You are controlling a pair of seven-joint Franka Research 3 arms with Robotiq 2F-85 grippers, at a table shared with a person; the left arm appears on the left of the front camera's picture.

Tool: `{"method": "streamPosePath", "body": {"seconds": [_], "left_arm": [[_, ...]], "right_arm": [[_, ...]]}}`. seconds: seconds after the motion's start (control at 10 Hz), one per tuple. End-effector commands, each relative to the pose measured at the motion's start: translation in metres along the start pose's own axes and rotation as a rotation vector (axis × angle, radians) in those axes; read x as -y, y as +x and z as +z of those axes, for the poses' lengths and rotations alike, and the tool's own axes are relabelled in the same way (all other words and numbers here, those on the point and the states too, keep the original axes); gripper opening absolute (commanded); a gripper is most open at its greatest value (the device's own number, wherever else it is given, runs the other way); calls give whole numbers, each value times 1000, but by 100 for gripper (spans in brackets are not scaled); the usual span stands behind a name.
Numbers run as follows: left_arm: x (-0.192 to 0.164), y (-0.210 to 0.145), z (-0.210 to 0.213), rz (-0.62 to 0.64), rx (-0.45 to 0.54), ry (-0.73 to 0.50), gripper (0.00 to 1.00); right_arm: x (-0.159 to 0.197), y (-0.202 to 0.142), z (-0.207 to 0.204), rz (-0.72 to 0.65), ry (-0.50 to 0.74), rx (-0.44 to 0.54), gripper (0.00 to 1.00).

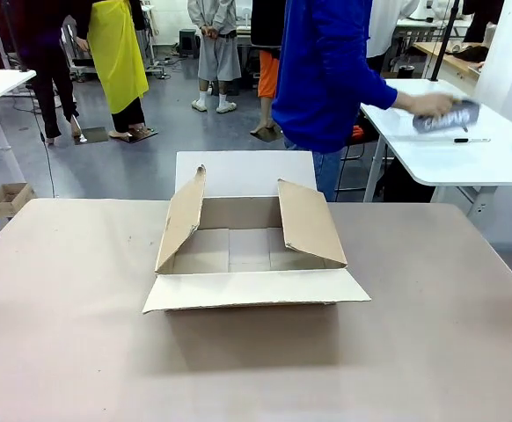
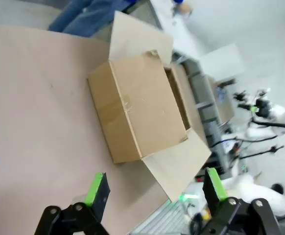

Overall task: Pack the gift set into the box.
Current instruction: Place both hands on the side flaps of the Package Box and spread them outward.

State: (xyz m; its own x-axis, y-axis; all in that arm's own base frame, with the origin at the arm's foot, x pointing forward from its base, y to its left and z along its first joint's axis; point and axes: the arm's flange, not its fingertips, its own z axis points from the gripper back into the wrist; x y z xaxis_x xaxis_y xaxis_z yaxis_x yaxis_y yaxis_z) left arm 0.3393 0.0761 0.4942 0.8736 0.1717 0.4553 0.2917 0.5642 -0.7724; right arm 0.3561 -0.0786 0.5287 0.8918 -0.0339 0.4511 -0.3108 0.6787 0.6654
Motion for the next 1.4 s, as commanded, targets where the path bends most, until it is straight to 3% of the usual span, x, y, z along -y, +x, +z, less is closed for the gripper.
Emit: {"method": "streamPosePath", "body": {"seconds": [0.0,0.1,0.2,0.3,0.4,0.5,0.6,0.7,0.9,1.0,1.2,1.3], "left_arm": [[65,37,-55,-67,-173,207,100],[90,49,-83,-99,-229,271,100],[113,58,-110,-124,-269,324,100],[131,63,-133,-139,-292,388,100],[143,63,-156,-158,-354,450,100],[150,61,-175,-171,-395,489,100],[153,56,-189,-184,-428,499,100],[154,52,-203,-195,-452,506,100],[150,37,-220,-226,-506,481,100],[144,28,-218,-224,-507,473,100],[150,31,-228,-221,-504,483,100],[150,31,-228,-221,-504,483,100]], "right_arm": [[-49,5,-69,306,-50,-96,100],[-72,4,-101,438,-51,-156,100],[-90,1,-129,572,-107,-162,100],[-103,-4,-151,730,-83,-179,100],[-114,-19,-170,948,69,-236,100],[-115,-28,-178,1086,311,-291,100],[-111,-28,-183,1080,466,-244,100],[-105,-25,-189,1018,443,-149,100],[-95,-17,-206,830,324,70,100],[-94,-16,-214,770,266,128,100],[-96,-15,-228,734,163,179,100],[-96,-17,-230,745,105,150,100]]}}
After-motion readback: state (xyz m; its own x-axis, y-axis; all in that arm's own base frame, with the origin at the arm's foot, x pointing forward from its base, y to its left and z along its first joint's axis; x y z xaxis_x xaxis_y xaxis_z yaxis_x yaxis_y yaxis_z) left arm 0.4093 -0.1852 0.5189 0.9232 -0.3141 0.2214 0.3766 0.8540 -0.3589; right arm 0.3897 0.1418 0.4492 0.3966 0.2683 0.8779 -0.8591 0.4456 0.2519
